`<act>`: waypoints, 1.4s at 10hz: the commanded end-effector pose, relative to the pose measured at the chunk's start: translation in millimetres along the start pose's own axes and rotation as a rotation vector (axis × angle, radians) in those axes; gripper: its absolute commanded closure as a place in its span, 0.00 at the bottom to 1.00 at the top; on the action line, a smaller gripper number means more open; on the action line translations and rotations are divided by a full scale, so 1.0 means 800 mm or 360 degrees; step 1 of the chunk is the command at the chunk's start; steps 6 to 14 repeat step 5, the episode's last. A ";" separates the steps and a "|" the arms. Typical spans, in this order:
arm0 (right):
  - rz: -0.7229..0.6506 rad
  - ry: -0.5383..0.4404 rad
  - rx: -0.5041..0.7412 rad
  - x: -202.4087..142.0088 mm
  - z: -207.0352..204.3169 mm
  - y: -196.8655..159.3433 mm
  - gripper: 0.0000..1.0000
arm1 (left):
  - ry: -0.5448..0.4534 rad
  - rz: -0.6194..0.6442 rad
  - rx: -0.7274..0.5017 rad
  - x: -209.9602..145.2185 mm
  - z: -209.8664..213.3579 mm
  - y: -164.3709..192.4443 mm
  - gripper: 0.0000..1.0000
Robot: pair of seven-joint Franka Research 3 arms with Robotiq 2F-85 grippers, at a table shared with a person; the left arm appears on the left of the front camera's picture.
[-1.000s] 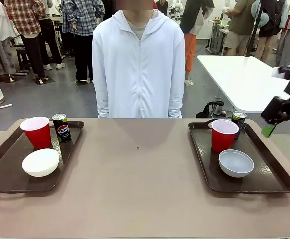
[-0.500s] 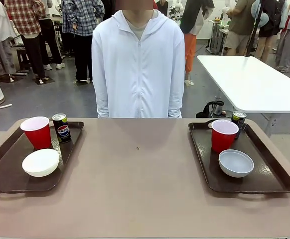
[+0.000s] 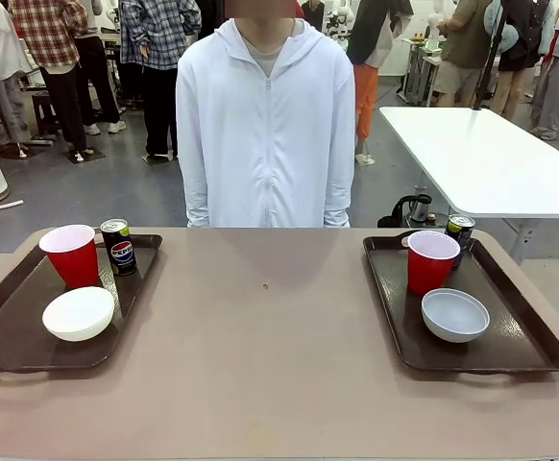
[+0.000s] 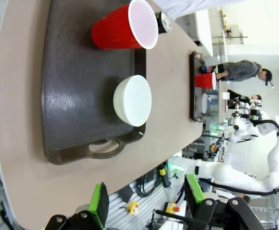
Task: Prepare tableware on both trays.
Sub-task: Pick up a Picnic Bowl from the table and place it on a Handle tray.
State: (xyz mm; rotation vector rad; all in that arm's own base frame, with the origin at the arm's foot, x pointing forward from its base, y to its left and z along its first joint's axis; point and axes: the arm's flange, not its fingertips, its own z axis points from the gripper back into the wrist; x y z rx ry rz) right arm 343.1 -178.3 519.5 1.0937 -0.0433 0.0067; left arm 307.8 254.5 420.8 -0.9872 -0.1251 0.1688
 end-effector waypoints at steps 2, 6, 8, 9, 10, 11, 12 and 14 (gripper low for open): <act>-0.0033 -0.0085 -0.0017 -0.001 0.016 -0.009 0.00 | -0.0008 -0.0017 -0.0017 -0.002 0.003 -0.001 0.16; -0.0033 -0.0085 -0.0017 -0.001 0.016 -0.009 0.00 | -0.0008 -0.0017 -0.0017 -0.002 0.003 -0.001 0.16; -0.0033 -0.0085 -0.0017 -0.001 0.016 -0.009 0.00 | -0.0008 -0.0017 -0.0017 -0.002 0.003 -0.001 0.16; -0.0033 -0.0085 -0.0017 -0.001 0.016 -0.009 0.00 | -0.0008 -0.0017 -0.0017 -0.002 0.003 -0.001 0.16; -0.0033 -0.0085 -0.0017 -0.001 0.016 -0.009 0.00 | -0.0008 -0.0017 -0.0017 -0.002 0.003 -0.001 0.16; -0.0033 -0.0085 -0.0017 -0.001 0.016 -0.009 0.00 | -0.0008 -0.0017 -0.0017 -0.002 0.003 -0.001 0.16; -0.0033 -0.0085 -0.0017 -0.001 0.016 -0.009 0.00 | -0.0008 -0.0017 -0.0017 -0.002 0.003 -0.001 0.16; -0.0033 -0.0085 -0.0017 -0.001 0.016 -0.009 0.00 | -0.0008 -0.0017 -0.0017 -0.002 0.003 -0.001 0.16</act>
